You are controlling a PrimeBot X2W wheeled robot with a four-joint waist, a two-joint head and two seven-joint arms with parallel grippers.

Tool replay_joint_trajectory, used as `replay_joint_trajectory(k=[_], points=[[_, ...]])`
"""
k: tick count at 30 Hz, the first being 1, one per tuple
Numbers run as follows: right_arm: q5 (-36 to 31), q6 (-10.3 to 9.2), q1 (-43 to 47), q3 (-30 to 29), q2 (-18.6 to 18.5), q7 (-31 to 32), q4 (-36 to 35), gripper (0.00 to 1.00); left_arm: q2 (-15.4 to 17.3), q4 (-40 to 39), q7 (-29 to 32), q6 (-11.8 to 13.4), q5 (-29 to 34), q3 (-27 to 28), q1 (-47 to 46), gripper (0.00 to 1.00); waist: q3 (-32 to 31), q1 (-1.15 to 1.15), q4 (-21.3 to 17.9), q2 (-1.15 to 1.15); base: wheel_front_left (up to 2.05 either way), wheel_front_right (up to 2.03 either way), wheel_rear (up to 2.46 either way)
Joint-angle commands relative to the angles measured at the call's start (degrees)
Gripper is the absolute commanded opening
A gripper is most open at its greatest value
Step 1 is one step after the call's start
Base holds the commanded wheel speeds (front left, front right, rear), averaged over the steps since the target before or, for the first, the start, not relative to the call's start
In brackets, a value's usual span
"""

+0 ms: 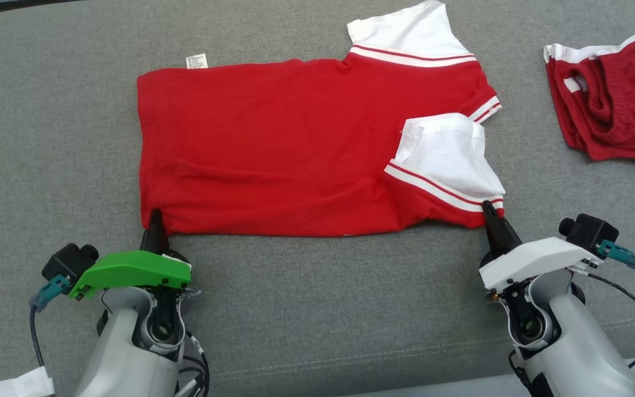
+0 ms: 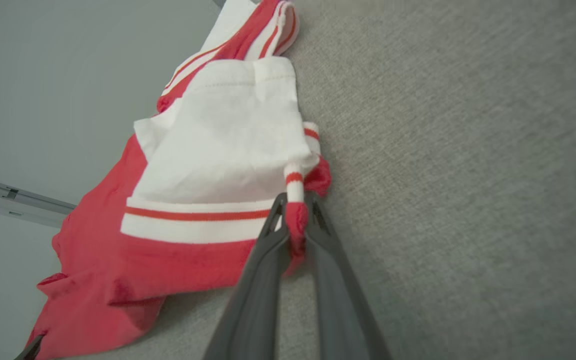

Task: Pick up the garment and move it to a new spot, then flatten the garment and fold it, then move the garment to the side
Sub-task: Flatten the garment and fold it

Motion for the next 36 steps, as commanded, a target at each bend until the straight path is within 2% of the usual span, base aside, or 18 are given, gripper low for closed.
replay_joint_trajectory(k=[1, 4, 9, 13, 17, 23, 26, 32, 33, 34, 35, 36], points=[[0.8, 0.0, -0.9, 0.2, -0.6, -0.5, -0.2, 0.0, 0.0, 0.0, -0.2, -0.5, -0.6, -0.2, 1.2, 0.0, -0.4, 0.0, 0.2, 0.0, 0.0, 0.0, 0.0], [2.8, 0.0, -0.8, 0.6, -2.2, -1.3, -1.7, 0.0, 0.1, -1.5, -0.2, -1.4, -1.2, -0.5, 2.3, 0.0, -0.9, 0.0, 0.5, 0.0, 0.0, 0.0, 0.0], [5.3, 0.0, 1.5, 0.1, -6.0, -1.3, -6.0, 0.0, 0.3, -6.4, 0.3, -1.4, -1.7, -0.4, 5.2, 0.0, -1.9, 0.0, 0.9, 0.0, 0.0, 0.0, 0.0], [6.2, 0.0, 4.9, -1.6, -9.0, -0.1, -10.6, 0.0, 0.4, -11.9, 1.0, 0.1, -2.0, -0.6, 9.0, 0.0, -2.6, 0.0, 1.2, 0.0, 0.0, 0.0, 0.0], [5.1, -0.01, 9.8, -3.7, -10.4, 2.2, -15.1, 0.0, 1.0, -18.1, 2.7, 2.3, -1.7, -1.4, 14.4, 0.0, -3.1, 0.0, 1.0, 0.0, 0.0, 0.0, 0.0], [2.1, -0.01, 16.7, -7.2, -8.2, 6.0, -20.1, 0.0, 1.7, -25.2, 5.1, 5.9, -1.3, -2.8, 22.1, 0.0, -3.4, 0.0, 0.7, 0.0, 0.0, 0.0, 0.0], [1.0, -0.01, 17.8, -8.4, -7.1, 6.9, -20.7, 0.0, 1.9, -26.5, 5.8, 6.7, -1.4, -3.1, 23.4, 0.0, -3.3, 0.0, 0.6, 0.0, 0.0, 0.0, 0.0], [-2.0, 0.0, 14.8, -9.3, -4.7, 8.3, -17.1, 0.0, 2.4, -25.8, 6.1, 8.7, -0.1, -3.6, 22.7, 0.0, -3.2, 0.0, 0.1, 0.0, 0.0, 0.0, 0.0], [-2.7, 0.0, 14.2, -9.1, -4.6, 8.3, -16.0, 0.0, 2.6, -25.4, 6.2, 8.9, 0.2, -3.9, 22.3, 0.03, -3.2, 0.0, 0.1, 0.0, 0.0, 0.0, 0.0], [-3.4, 0.0, 13.6, -8.9, -4.6, 8.2, -15.0, 0.0, 2.6, -25.0, 6.0, 9.1, 0.4, -4.1, 22.0, 0.14, -3.3, 0.0, 0.1, 0.0, 0.0, 0.0, 0.0], [-3.7, 0.0, 13.1, -8.7, -4.3, 8.0, -14.2, 0.0, 2.6, -24.8, 6.0, 9.2, 0.6, -4.2, 21.9, 0.36, -3.3, 0.0, 0.2, 0.0, 0.0, 0.0, 0.0], [-3.9, 0.0, 12.8, -8.6, -4.1, 8.0, -13.6, 0.18, 2.7, -24.6, 5.9, 9.2, 1.1, -4.5, 21.8, 0.76, -3.3, 0.0, 0.3, 0.0, 0.0, 0.0, 0.0]])
